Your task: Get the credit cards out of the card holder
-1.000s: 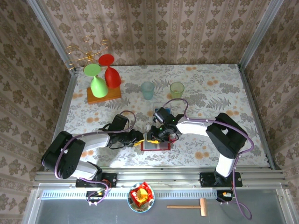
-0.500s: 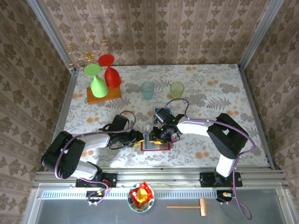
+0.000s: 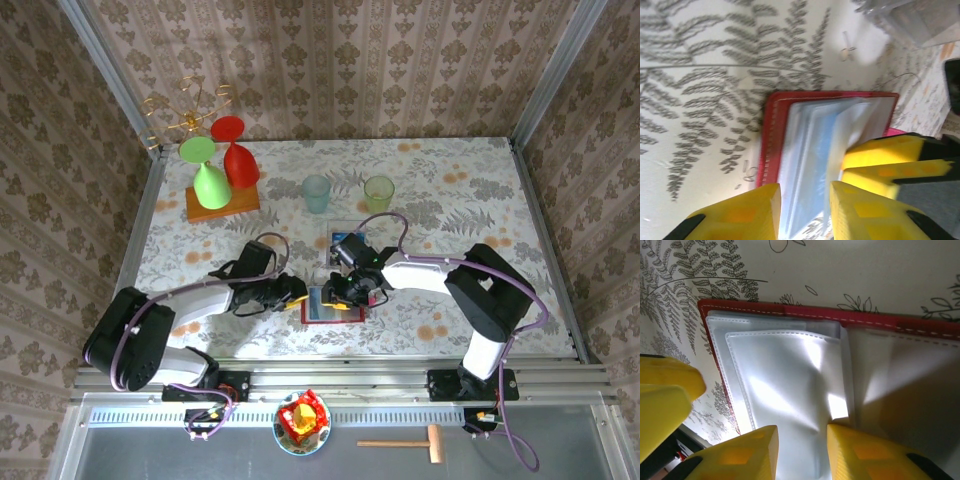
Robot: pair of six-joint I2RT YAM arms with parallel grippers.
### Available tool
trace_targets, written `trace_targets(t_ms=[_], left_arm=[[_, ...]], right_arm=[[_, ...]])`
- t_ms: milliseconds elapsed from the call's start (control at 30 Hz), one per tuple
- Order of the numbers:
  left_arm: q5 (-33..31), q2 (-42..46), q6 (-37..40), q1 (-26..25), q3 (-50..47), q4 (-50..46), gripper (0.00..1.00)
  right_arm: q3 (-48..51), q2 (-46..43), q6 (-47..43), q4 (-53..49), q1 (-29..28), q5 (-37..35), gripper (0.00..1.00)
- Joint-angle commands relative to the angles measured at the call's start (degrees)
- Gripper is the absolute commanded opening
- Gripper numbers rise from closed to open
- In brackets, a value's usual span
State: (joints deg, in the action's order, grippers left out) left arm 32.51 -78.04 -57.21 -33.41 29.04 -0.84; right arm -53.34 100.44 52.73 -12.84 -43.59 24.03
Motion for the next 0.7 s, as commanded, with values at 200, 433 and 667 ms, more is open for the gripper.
trace_targets(t_ms=[200, 433, 667], left_arm=[[0.9, -0.7, -1.0, -1.8, 3.9, 0.8, 0.32], [1.5, -5.9, -1.6, -3.8, 5.3, 3.3, 0.33], [1.5, -9.8, -2.4, -4.8, 6.0, 5.4, 0.32]], right_arm=[[5.0, -0.9, 2.9, 6.3, 2.0, 4.0, 0.32], [7.2, -1.0, 4.5, 10.2, 2.7, 5.9, 0.32], [8.6, -1.4, 5.0, 12.0, 3.0, 6.7, 0.32]])
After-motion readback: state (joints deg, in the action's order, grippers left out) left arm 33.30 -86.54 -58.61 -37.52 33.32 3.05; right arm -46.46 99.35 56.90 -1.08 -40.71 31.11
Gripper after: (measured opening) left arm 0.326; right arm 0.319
